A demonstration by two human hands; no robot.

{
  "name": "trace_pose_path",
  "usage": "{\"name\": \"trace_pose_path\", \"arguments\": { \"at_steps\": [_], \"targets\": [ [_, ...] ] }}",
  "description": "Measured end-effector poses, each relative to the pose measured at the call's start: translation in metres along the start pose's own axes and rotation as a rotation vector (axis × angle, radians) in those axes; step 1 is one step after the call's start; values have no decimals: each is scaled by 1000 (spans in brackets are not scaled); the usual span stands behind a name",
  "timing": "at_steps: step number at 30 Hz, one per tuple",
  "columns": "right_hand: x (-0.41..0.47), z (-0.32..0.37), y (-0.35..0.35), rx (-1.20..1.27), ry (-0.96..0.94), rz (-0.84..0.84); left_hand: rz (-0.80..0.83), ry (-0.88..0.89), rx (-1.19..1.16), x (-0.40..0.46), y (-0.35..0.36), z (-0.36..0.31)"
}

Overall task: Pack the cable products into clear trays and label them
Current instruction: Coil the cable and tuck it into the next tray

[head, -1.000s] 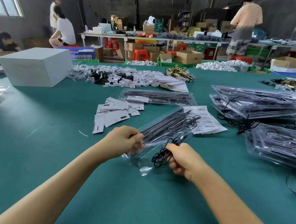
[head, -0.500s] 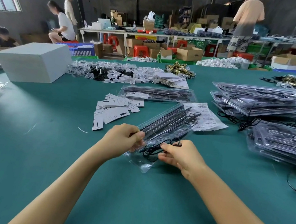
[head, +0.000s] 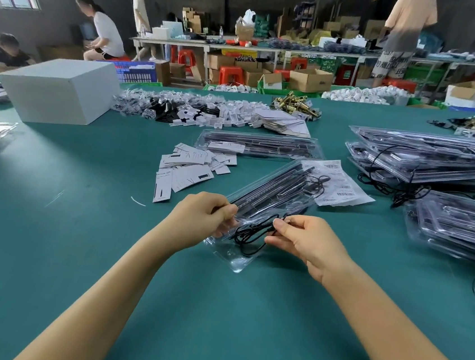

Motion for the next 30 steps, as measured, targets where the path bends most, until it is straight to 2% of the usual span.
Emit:
{"name": "trace_pose_path", "arguments": {
  "at_steps": [10,13,16,20,22,30],
  "targets": [
    [-8,3,-8,-171,-330,-305,-2,-2,-43,2,1,6],
    [-17,11,-4,-369,-506,-387,-11,-2,-59,2,1,8],
    [-31,24,5,-629,-784,-458,-16,-5,-87,3,0,9],
    [-49,37,18,-897,-1174,-477,-17,-18,-124,3,0,10],
    [-54,37,23,-990,-1288,-453,-22,-25,-141,3,0,11],
    [-50,37,30,-1158,-1444,-179,-21,-62,-225,5,0,14]
  ]
}}
Point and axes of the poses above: each hand's wrist, its own x-axis towards the middle knuckle, its own y-axis out of the palm, z = x × y, the point moved 8 cm from there along x, towards the middle knuckle, and after that the axes turned 10 degrees about -z, right-handed, at the moved point
